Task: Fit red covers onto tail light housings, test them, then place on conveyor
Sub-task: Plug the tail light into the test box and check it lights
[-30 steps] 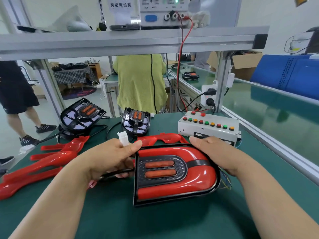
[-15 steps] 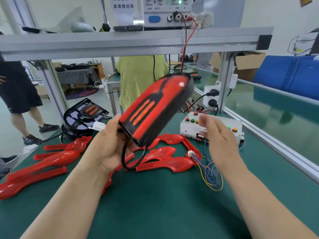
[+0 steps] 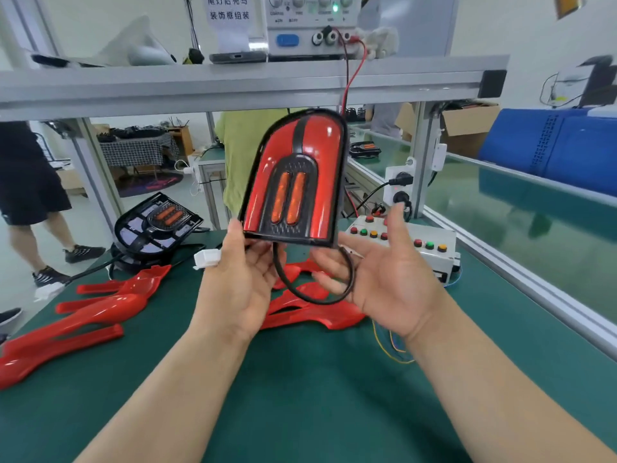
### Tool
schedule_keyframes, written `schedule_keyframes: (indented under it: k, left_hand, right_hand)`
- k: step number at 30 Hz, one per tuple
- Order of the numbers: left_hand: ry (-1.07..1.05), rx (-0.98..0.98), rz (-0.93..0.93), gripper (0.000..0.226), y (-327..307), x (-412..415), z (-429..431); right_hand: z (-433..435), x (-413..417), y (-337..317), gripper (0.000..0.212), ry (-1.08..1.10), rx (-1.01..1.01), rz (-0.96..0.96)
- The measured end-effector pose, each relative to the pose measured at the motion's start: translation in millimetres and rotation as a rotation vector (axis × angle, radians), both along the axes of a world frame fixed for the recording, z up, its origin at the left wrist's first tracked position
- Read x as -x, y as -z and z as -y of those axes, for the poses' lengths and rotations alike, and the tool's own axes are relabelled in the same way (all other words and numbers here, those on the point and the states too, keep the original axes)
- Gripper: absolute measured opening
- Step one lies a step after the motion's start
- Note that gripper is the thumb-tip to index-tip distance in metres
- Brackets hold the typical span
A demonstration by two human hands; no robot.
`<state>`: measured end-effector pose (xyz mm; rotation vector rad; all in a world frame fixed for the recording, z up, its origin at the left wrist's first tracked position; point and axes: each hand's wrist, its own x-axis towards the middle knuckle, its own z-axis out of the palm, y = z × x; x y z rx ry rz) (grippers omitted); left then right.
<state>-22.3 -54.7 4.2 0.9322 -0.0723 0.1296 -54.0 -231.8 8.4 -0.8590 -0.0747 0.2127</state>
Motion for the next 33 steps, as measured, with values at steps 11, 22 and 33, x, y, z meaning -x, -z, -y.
schedule_keyframes:
  k: [11,22,33]
  left_hand:
    - [-0.02,-0.168,0.192,0.023,-9.1,25.6,49.9]
    - [0.408,-0.096,0.126,0.02,-43.0,79.8,215.3]
    - [0.784,-0.125,0.07,0.02,-59.7,170.8,356.1]
  right_hand:
    - [21.6,17.0,-27.2,0.029,0.45,0.106,0.216]
    - [163.7,115.6,-48.0,0.026,1.059,0.277,0.195]
    - [274.7,236.0,-55.6,0.027,1.611,0.695,0.043]
